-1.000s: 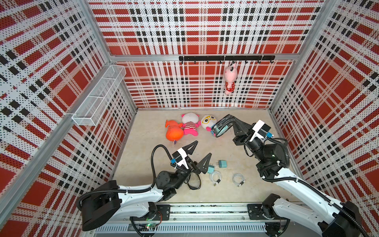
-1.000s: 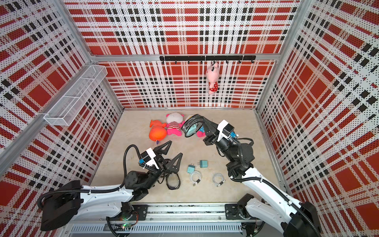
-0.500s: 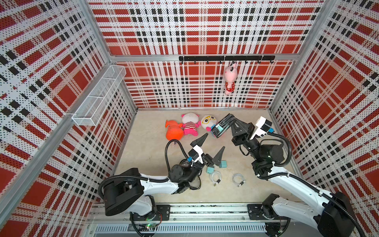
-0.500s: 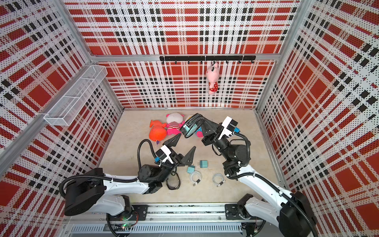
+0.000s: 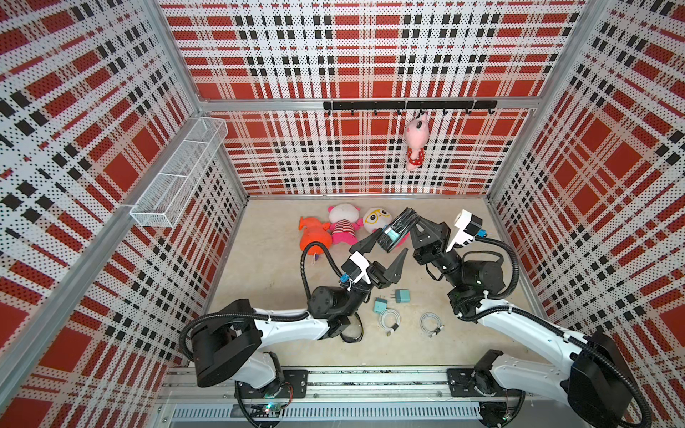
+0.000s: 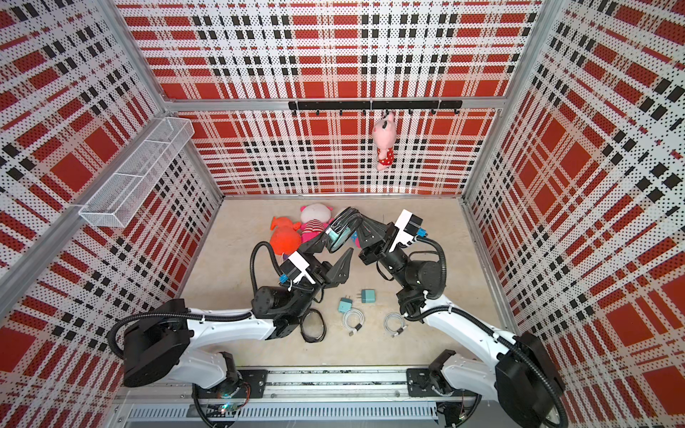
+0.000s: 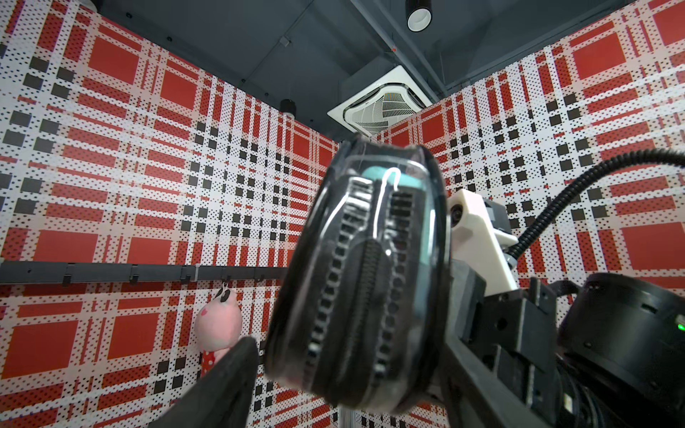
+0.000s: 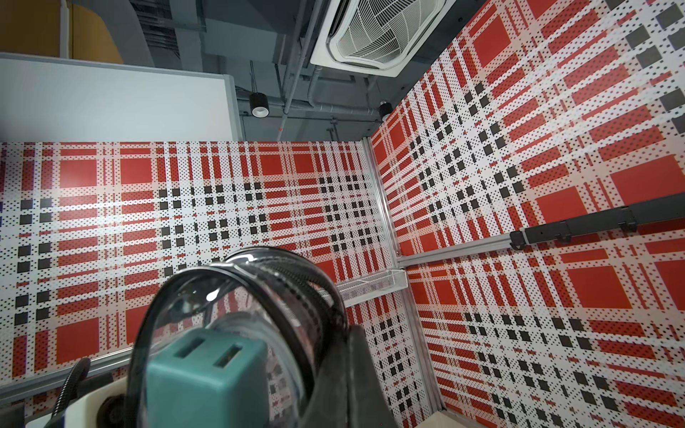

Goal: Pack away charging kits
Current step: Zip the zipper on the storage bag.

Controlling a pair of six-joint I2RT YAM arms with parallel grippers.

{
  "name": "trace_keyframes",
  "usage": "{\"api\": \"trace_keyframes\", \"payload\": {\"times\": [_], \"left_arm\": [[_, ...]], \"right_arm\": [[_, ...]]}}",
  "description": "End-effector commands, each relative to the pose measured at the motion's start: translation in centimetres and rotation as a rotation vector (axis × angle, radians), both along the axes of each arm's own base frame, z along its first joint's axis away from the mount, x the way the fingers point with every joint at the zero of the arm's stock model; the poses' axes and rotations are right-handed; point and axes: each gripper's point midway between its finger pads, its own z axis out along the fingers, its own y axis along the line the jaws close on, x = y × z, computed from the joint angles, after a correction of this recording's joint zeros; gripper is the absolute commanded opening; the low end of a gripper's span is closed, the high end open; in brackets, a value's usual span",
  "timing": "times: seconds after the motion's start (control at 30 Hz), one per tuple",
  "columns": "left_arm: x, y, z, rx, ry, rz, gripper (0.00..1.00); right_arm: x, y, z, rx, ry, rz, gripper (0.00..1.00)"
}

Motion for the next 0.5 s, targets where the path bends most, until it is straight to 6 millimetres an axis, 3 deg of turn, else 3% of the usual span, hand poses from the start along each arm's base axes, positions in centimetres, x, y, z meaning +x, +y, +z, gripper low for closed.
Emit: {"api": "trace_keyframes", "payload": {"times": [0.0,0.13,0.23,0.47], "left_arm": [[-2.7,3.5,4.8,-0.211,-0.178,-0.010,0.73],[-3.1,3.8,5.1,-0.216,-0.191,-0.020,0.64],[-3.4,4.2,5.3,-0.226,-0.192,-0.028,0.64],[-3.6,5.0,5.9,-0.261,-0.179,-0.041,0.76]], "right_arm": [[-1.2,0.0,0.7,0.040,-0.035,0.040,0.00],[-1.1,-0.1,0.5,0.050,-0.023,0.033,0.00],[-0.8,-0.1,0.3,0.048,-0.016,0.025,0.00],[-0.3,0.2,-0.3,0.047,0.005,0.029,0.00]]}}
